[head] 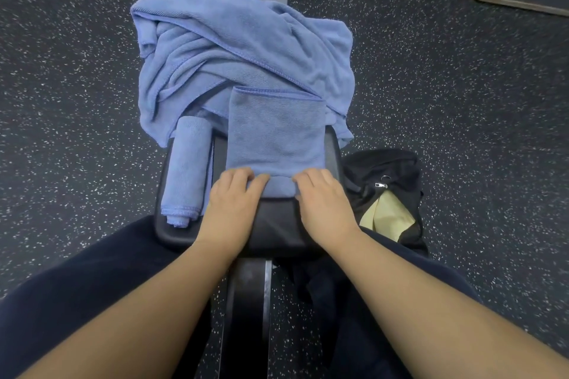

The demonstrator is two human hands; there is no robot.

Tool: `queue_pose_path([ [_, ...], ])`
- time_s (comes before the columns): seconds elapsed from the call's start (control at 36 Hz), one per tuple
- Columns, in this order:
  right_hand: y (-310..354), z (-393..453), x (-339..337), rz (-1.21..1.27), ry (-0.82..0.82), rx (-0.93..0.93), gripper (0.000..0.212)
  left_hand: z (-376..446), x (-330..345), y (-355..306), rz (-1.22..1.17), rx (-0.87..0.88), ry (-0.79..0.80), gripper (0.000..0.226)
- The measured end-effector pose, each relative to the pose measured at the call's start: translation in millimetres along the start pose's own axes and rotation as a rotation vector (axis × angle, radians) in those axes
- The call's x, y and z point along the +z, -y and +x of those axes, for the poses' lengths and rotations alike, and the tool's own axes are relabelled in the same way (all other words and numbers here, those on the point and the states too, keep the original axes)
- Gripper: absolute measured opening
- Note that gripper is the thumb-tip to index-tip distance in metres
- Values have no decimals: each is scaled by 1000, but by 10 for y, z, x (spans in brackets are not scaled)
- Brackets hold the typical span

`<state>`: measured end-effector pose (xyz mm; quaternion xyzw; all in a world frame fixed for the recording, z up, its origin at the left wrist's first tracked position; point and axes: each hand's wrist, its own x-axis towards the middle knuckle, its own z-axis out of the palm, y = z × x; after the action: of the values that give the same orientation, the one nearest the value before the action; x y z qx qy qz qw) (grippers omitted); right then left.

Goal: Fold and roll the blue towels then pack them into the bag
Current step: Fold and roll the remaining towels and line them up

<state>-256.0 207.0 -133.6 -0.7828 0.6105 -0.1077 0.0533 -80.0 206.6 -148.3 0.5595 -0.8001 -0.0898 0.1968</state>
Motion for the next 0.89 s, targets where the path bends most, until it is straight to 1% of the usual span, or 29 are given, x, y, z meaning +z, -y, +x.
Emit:
queue_pose_path([
  [0.11,-11,7,40,-53,-28,14,41,58,-23,20,42,43,-5,37],
  [0.22,-7,6,64,-57,-41,21,36,92,-30,13,105,41,-11,35],
  [0.31,-5,-14,55,-60,-35,12,33,63,-71,8,169,4,20,41],
  [0.39,18,-28,16,-78,-14,7,31,9,-94,15,169,-6,55,49],
  [0.44,35,-34,-9,-95,4,0,32,-24,-85,12,168,-12,56,46],
  [0.5,48,-38,-22,-136,23,0,33,-48,-60,5,172,-24,48,38],
  [0.56,60,-50,-17,-172,17,3,27,-60,-40,-6,181,-35,41,36],
  [0.64,55,-59,3,-198,-49,5,11,-46,-45,-34,184,-41,8,33],
  [0.67,44,-54,13,-189,-68,6,10,-38,-49,-42,181,-41,-8,32],
  [0.72,44,-38,-16,-126,-76,4,16,-28,-60,-54,176,-41,-35,27],
  [0.78,69,-27,-69,0,-50,-20,22,-21,-69,-62,165,-48,-42,26],
  [0.83,103,-23,-108,97,-4,-45,28,-10,-86,-85,139,-51,-22,31],
  [0.89,129,-21,-109,113,4,-47,21,-2,-105,-115,114,-28,-3,29],
])
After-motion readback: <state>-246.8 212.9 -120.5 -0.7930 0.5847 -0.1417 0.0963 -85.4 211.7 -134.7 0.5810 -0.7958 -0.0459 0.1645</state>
